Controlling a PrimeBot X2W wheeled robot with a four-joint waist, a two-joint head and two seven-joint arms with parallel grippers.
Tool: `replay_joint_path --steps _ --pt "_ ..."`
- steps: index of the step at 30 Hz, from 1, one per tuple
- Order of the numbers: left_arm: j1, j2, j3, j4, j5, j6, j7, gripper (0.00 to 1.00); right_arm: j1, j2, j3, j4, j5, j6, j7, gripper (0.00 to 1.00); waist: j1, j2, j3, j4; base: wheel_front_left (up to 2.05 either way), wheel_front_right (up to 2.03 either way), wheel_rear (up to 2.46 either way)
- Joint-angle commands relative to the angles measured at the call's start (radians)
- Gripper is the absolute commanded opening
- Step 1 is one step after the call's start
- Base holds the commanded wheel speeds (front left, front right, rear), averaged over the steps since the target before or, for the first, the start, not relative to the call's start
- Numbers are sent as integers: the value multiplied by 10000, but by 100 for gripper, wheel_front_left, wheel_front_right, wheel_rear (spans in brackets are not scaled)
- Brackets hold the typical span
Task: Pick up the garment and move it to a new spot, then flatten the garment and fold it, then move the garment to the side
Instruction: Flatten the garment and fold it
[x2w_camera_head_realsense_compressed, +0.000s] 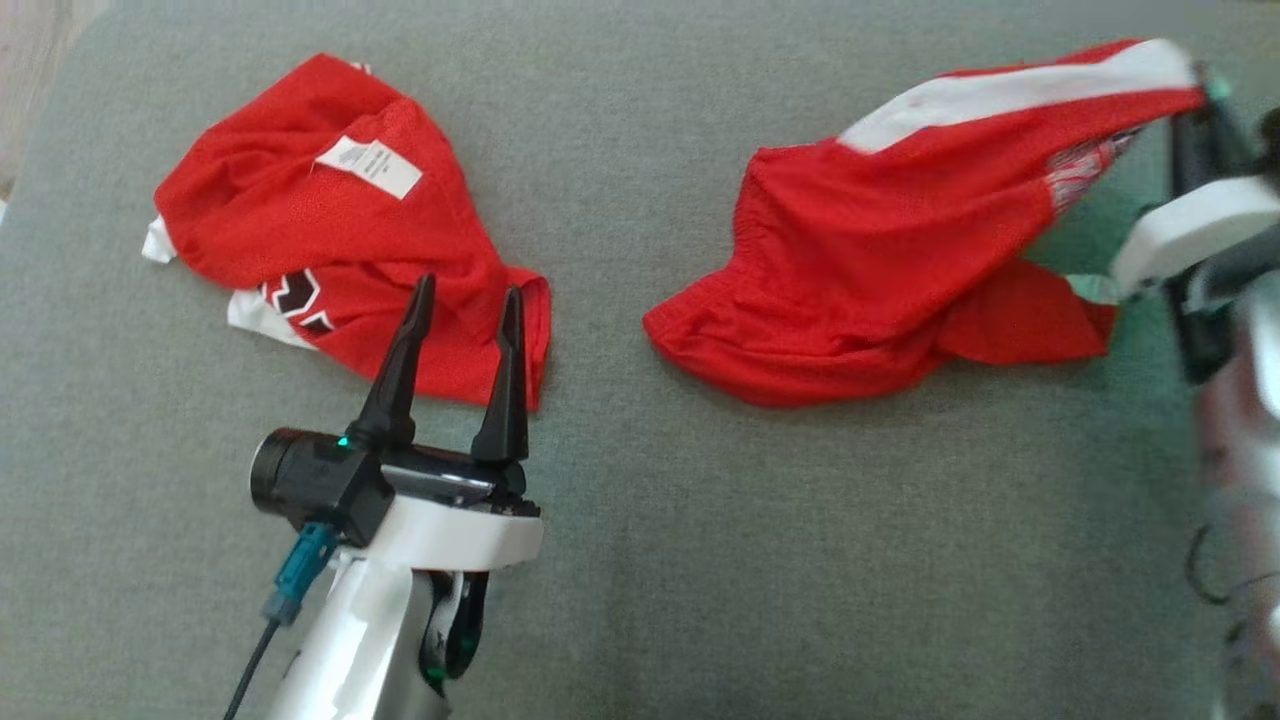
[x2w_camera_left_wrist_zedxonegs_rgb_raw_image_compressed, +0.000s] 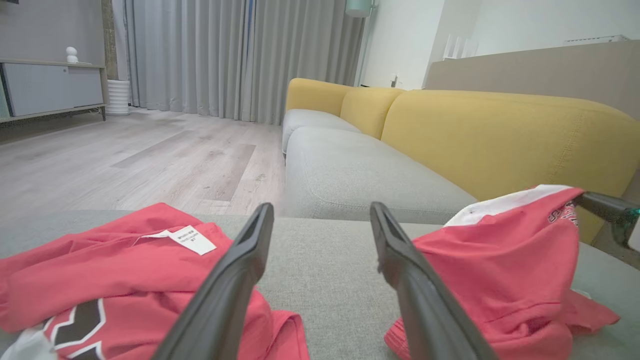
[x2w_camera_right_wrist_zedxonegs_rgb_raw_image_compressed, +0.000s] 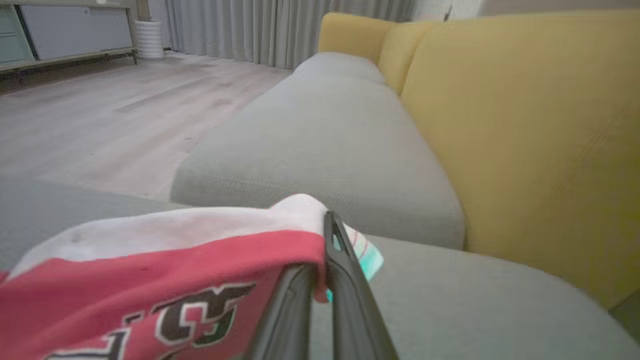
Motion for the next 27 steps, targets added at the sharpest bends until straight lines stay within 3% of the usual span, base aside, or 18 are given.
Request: replay_joint_path --steps 1,12,17,23,24,25,26,27 --pt "-184 37 259 -334 -31 75 -42 100 -467 -171 196 -519 90 -7 95 0 0 0 -137 -108 0 0 0" --pt "-91 37 160 -368 -72 51 -42 100 -550 -1314 298 -2083 66 -7 1679 0 0 0 -336 -40 0 0 0" --pt "-159 37 44 -412 -131 54 -42 100 -1099 -1711 68 -2026 -361 -7 1939 0 0 0 -155 330 0 0 0" --pt "-254 37 -76 -414 -238 72 -42 100 -2218 -1937 -174 -1441 -1044 -7 1487 0 0 0 80 790 0 0 0" --pt "-265 37 -100 -419 -257 81 -42 100 -2382 -1947 -271 -1322 -1190 -7 1348 29 0 0 103 844 0 0 0" --pt "-278 37 -128 -425 -283 93 -42 100 -2521 -1988 -294 -1194 -1380 -7 1178 82 0 0 131 901 0 0 0" --pt "-290 37 -151 -428 -306 105 -42 100 -2639 -2019 -377 -1030 -1540 -7 1052 100 0 0 142 943 0 0 0" --pt "-297 37 -171 -428 -322 119 -42 100 -2711 -2034 -468 -833 -1701 -7 1008 100 0 0 142 972 0 0 0"
